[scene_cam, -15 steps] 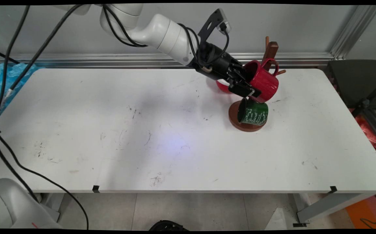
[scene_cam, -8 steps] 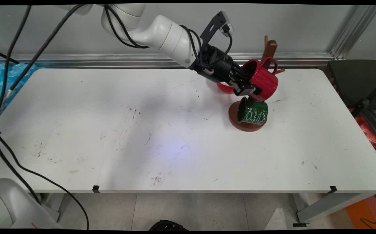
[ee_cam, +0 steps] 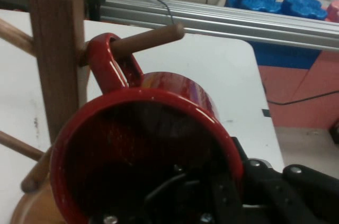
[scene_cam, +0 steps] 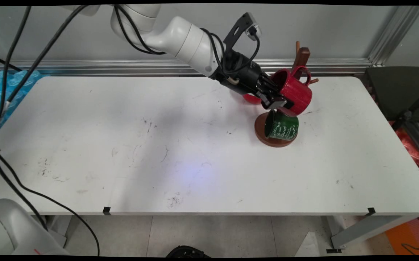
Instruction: Place the picked object on the table
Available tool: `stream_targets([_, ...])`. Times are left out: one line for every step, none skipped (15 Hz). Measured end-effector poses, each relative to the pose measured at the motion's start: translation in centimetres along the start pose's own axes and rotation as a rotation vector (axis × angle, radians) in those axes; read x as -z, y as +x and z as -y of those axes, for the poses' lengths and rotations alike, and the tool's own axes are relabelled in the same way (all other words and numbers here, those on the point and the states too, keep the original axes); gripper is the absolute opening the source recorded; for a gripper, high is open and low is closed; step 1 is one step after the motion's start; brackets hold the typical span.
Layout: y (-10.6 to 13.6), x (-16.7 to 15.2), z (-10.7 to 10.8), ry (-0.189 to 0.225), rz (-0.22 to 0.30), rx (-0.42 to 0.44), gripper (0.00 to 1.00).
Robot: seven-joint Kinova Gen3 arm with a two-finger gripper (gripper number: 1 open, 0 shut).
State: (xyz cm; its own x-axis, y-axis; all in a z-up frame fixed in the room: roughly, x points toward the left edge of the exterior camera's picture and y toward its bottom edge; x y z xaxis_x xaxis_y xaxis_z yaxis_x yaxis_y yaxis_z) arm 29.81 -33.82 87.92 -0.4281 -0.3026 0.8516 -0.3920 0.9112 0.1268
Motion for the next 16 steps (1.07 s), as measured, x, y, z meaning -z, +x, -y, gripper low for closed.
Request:
stream_targets([0.1, 0.1, -0.2, -0.006, -0.001, 0.002, 0.00])
stream_targets([0.2, 0.2, -0.5, -0.013, -0.002, 0.002, 0.00])
stream_targets([0.2, 0.2, -0.7, -0.018, -0.003, 0.003, 0.00])
stream_targets([0.3, 0.3, -0.9, -0.024, -0.004, 0.003, 0.00])
stream_targets([0.4, 0.5, -1.1, -0.027, -0.005, 0.002, 0.00])
stream_targets([0.5, 0.6, -1.2, -0.030, -0.006, 0.001, 0.00])
stream_targets([0.5, 0.7, -1.3, -0.031, -0.007, -0.001, 0.00])
stream_targets([0.6, 0.8, -1.4, -0.033, -0.008, -0.003, 0.00])
stream_targets([0.7, 0.9, -1.5, -0.033, -0.010, -0.006, 0.00])
stream_targets([0.8, 1.0, -1.5, -0.033, -0.013, -0.011, 0.00])
stream_targets([0.9, 1.2, -1.6, -0.033, -0.015, -0.015, 0.00])
stream_targets([1.0, 1.3, -1.6, -0.032, -0.018, -0.021, 0.00])
stream_targets([1.1, 1.5, -1.7, -0.032, -0.021, -0.027, 0.00])
stream_targets([1.2, 1.6, -1.7, -0.031, -0.023, -0.031, 0.00])
stream_targets([1.3, 1.7, -1.8, -0.031, -0.026, -0.037, 0.00])
stream_targets([1.4, 1.8, -1.8, -0.031, -0.029, -0.043, 0.00])
